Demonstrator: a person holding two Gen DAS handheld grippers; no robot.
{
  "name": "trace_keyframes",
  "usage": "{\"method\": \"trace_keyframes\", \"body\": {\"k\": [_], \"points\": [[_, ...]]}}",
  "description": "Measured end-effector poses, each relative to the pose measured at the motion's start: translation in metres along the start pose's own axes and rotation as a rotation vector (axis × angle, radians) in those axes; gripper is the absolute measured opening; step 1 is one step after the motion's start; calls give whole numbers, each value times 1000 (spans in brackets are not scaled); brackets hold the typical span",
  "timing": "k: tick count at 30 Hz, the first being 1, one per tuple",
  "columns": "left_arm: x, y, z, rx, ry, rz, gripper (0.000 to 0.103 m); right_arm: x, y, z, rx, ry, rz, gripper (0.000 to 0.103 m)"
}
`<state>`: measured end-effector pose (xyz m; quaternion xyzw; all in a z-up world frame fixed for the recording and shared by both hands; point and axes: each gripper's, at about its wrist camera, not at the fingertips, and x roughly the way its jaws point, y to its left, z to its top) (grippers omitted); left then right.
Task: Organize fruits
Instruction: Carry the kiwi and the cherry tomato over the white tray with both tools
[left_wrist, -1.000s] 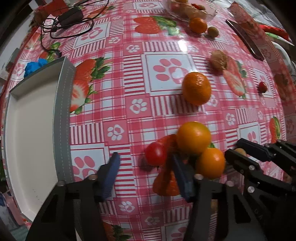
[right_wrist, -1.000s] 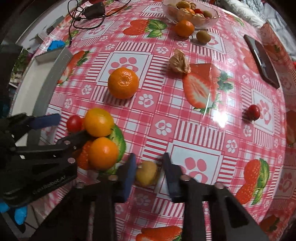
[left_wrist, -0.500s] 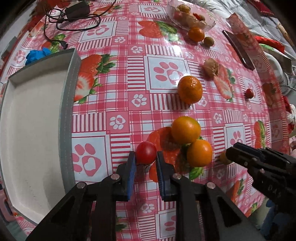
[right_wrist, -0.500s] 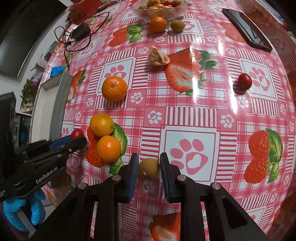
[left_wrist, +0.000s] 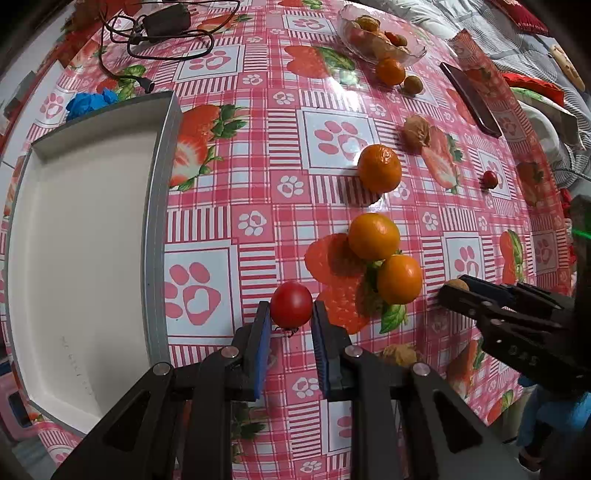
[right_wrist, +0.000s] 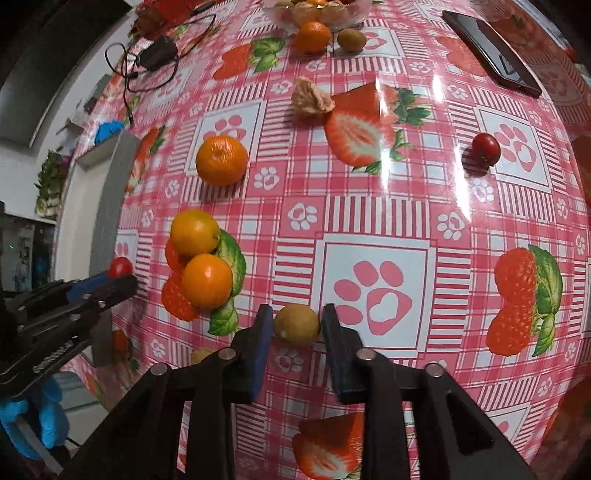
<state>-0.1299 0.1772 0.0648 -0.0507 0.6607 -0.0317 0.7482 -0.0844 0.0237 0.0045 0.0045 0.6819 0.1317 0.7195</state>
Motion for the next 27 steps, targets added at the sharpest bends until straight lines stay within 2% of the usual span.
{"method": "trace_keyframes", "body": {"k": [8,9,15,19,27], "points": [[-5,6,-3,-17,0,-3,24,2,6,-7,-46,11,-41,33],[-5,6,-3,-19,-1,-3,24,2,7,-8,-49,11,-43,28],[-14,6,-5,-31,-12,-11,24,-10,8,-6,-5,-11,-8,28],[-27,12,-7,-46,-31,-14,24,-22,14,0,-21,-34,12,28],[-50,50,-8,-121,-79,13,24,-35,61,26,-97,-63,63,28]]}}
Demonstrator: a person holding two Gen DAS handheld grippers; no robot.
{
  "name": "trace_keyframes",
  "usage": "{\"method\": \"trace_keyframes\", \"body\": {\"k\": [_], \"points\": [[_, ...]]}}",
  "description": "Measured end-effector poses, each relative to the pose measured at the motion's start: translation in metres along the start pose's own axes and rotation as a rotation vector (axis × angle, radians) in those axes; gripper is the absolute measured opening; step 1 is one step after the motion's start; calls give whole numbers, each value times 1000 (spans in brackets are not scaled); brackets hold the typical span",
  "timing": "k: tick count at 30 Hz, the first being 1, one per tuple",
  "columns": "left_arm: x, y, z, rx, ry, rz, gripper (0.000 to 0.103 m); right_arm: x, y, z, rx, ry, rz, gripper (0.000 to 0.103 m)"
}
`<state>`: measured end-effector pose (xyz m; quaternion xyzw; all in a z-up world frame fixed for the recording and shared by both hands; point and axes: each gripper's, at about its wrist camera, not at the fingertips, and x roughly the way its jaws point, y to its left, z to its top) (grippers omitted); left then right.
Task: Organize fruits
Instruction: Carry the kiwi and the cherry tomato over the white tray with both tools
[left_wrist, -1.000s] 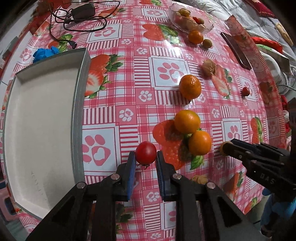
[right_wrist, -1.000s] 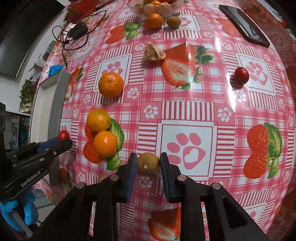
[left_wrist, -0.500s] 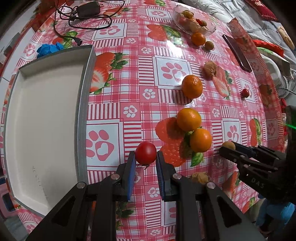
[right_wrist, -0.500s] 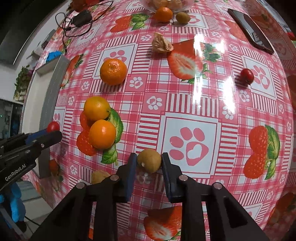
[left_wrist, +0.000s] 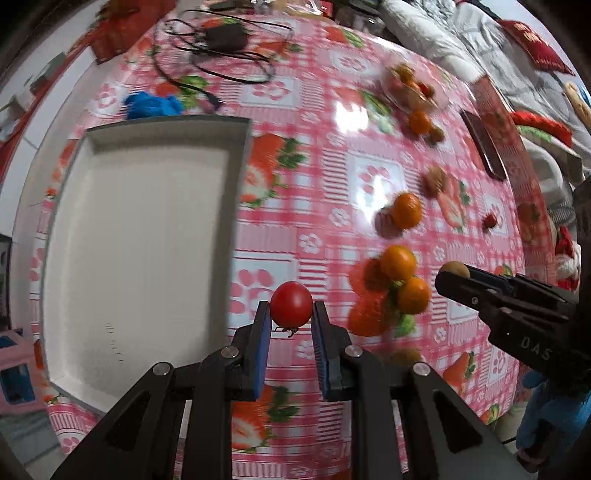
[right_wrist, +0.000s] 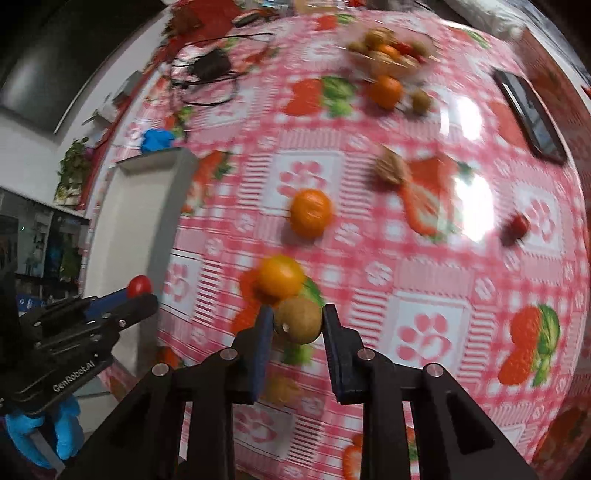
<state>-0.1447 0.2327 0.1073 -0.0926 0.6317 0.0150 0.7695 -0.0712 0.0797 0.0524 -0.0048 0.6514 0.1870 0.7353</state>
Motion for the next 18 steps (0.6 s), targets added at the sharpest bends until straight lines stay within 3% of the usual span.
{"method": "trace_keyframes", "body": {"k": [9,18], "points": [[0,61,-8,-111,-22,90,24,20,76,29,-127,6,61,28],[18,124,-21,-210,17,160,23,51,149,40,-226,49,113,28]]}}
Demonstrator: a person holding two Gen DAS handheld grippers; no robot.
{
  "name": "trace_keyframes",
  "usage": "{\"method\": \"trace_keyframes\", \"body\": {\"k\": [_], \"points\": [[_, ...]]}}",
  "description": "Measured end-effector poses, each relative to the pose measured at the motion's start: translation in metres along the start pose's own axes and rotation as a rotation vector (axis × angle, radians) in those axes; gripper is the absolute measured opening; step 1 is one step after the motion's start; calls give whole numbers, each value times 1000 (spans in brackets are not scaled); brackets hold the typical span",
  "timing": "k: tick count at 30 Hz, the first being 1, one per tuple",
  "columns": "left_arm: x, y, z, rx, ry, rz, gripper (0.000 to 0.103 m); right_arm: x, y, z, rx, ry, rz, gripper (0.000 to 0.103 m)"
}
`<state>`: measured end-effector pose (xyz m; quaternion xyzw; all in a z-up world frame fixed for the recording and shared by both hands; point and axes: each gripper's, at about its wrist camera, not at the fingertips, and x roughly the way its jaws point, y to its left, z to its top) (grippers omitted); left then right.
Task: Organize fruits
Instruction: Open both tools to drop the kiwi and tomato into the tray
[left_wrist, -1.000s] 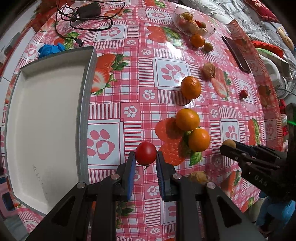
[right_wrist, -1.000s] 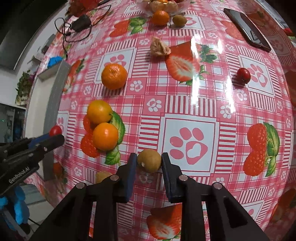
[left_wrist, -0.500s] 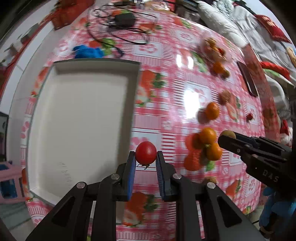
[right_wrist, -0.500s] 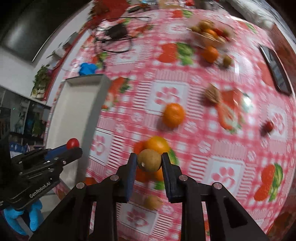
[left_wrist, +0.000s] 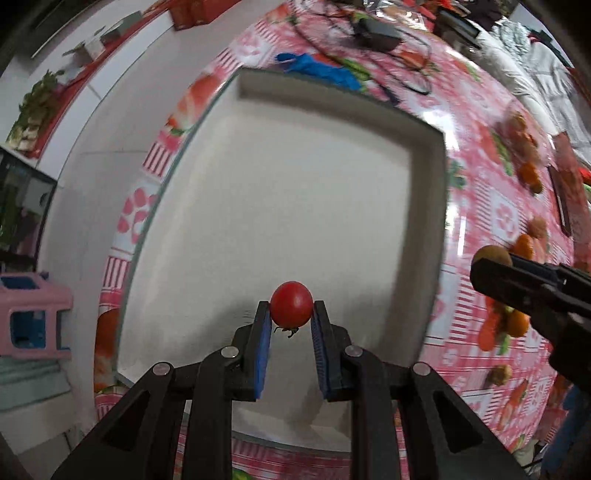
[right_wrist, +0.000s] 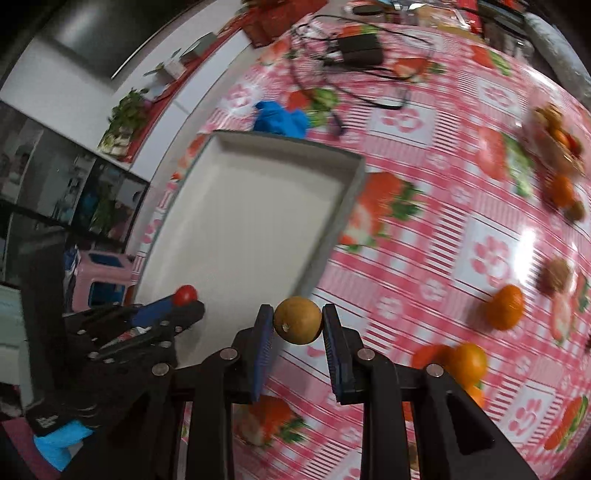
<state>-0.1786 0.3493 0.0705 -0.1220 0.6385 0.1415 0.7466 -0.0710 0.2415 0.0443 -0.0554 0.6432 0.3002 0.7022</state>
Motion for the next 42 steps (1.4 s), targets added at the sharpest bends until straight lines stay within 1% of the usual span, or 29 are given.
{"method": "trace_keyframes", "body": {"k": [4,11,16,17,18,19,20,21,25,26,27,28,29,30,31,34,35,36,38,42], "points": [[10,13,-2,-11,20,8,23,19,20,6,-30,30,10,28],[23,24,-9,-6,52,10,24,48,29,7,-44,84,14,28],[28,30,-13,-4,60,28,26,59,33,6,-51,103,8,28],[29,30,-12,-3,62,31,30,60,33,6,-49,105,7,28],[30,30,-10,-3,64,34,42,61,34,7,-46,104,5,29],[30,31,-11,-7,63,43,48,62,34,8,-41,104,2,29],[30,32,-12,-10,59,50,59,63,35,7,-38,103,0,29],[30,32,-11,-12,55,55,65,64,35,8,-34,103,-1,29],[29,30,-8,-11,50,66,73,61,33,5,-31,100,-9,29],[29,30,-9,-9,50,68,74,61,32,5,-29,102,-11,38],[29,30,-8,-8,50,69,74,60,31,5,-25,104,-5,58],[29,30,-8,-6,51,71,75,58,30,5,-19,97,26,70],[29,30,-7,-6,52,74,75,55,31,5,-22,87,27,85],[29,30,-7,-5,52,77,76,52,32,5,-31,75,9,87],[29,29,-6,-4,53,80,76,50,33,5,-41,65,-2,87],[27,26,-5,0,51,90,76,46,32,5,-42,55,6,87],[26,24,-5,2,48,91,76,45,32,4,-46,48,-5,93],[24,21,-5,5,46,93,76,43,30,4,-49,43,-25,103],[19,9,-2,13,40,100,76,35,27,3,-52,26,-51,103],[14,-9,1,39,28,111,77,25,15,-2,-40,20,-64,103]]}}
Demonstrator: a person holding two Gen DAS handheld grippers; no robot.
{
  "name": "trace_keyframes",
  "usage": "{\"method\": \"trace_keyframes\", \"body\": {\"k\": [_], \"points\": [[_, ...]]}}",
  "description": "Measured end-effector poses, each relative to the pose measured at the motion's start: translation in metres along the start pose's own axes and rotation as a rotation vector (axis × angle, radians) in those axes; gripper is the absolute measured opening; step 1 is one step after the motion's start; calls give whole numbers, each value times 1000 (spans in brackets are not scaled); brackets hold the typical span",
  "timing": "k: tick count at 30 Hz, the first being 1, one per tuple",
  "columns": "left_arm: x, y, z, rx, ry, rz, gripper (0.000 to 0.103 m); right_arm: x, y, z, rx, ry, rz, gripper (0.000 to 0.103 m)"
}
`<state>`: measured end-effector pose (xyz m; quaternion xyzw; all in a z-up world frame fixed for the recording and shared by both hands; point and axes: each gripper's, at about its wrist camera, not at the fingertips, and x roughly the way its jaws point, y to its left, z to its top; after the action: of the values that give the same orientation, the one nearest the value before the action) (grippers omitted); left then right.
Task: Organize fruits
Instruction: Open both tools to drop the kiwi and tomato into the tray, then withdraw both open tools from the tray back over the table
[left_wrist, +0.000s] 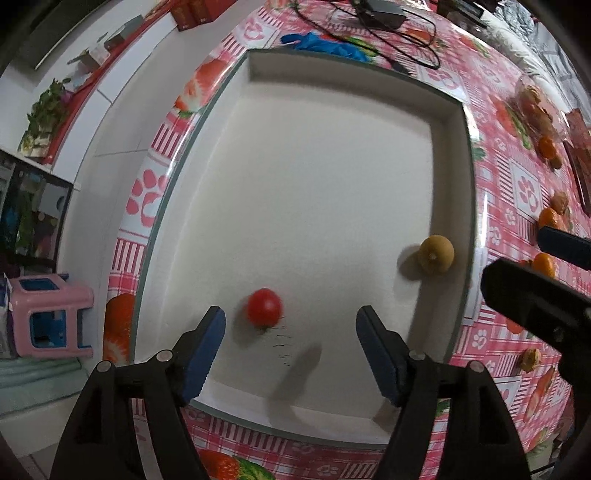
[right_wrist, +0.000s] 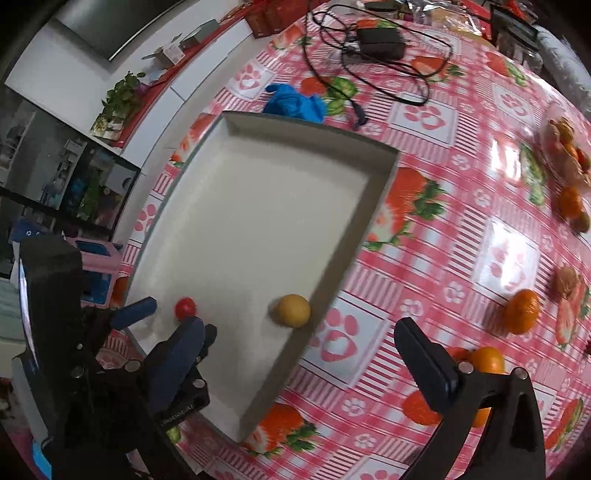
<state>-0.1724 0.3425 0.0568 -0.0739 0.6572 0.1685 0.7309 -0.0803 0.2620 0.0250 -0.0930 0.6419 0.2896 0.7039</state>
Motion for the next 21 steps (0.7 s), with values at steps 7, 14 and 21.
{"method": "trace_keyframes", "body": {"k": [7,14,21], "points": [[-10,-36,10,37,-3,12,77,-13,-31,-13,56,-5,-23,103],[-18,-72,11,90,-5,25,78,-23,-61,-24,122,-17,-30,103],[-33,-116,10,128,-8,59,79,-38,-89,-37,175,-31,-39,103]]}}
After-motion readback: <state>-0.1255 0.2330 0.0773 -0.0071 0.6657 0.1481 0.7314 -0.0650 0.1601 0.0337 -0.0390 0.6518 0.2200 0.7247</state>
